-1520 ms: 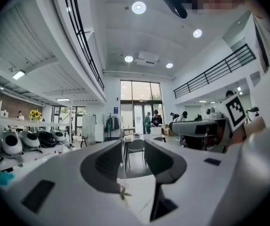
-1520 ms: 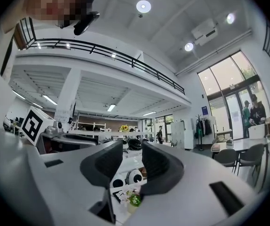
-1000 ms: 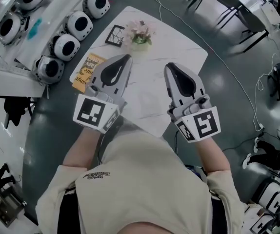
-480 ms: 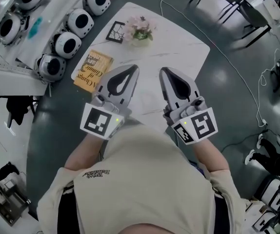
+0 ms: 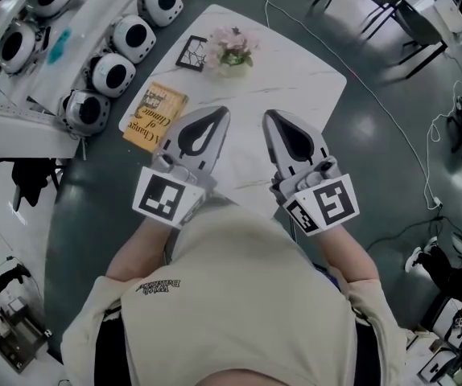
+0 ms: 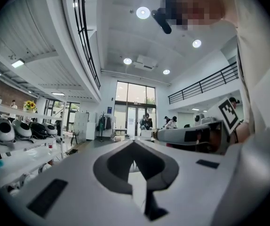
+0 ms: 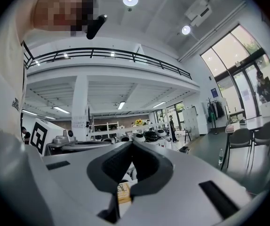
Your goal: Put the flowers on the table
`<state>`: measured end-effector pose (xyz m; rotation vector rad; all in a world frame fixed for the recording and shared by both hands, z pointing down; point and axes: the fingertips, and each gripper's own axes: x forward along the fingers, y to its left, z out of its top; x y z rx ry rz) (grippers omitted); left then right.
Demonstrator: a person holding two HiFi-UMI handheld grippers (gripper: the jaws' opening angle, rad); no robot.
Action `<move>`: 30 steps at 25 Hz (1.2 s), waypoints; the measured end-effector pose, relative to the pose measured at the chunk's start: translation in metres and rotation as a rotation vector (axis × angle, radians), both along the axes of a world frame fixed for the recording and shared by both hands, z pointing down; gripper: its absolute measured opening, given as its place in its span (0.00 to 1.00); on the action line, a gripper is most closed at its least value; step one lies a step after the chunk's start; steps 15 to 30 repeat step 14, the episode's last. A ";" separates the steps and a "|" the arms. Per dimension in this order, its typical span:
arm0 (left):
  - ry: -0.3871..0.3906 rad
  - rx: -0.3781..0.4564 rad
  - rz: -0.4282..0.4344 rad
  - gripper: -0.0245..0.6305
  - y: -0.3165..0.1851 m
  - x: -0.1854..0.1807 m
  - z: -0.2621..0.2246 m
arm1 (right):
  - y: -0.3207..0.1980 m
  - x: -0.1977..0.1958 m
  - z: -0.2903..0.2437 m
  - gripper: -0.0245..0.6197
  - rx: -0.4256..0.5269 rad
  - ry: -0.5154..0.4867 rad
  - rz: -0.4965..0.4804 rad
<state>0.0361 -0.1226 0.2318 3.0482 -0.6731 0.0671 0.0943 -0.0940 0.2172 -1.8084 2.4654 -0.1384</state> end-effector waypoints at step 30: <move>-0.033 0.011 -0.003 0.05 0.000 -0.004 0.006 | -0.001 -0.004 0.000 0.05 0.000 0.025 0.002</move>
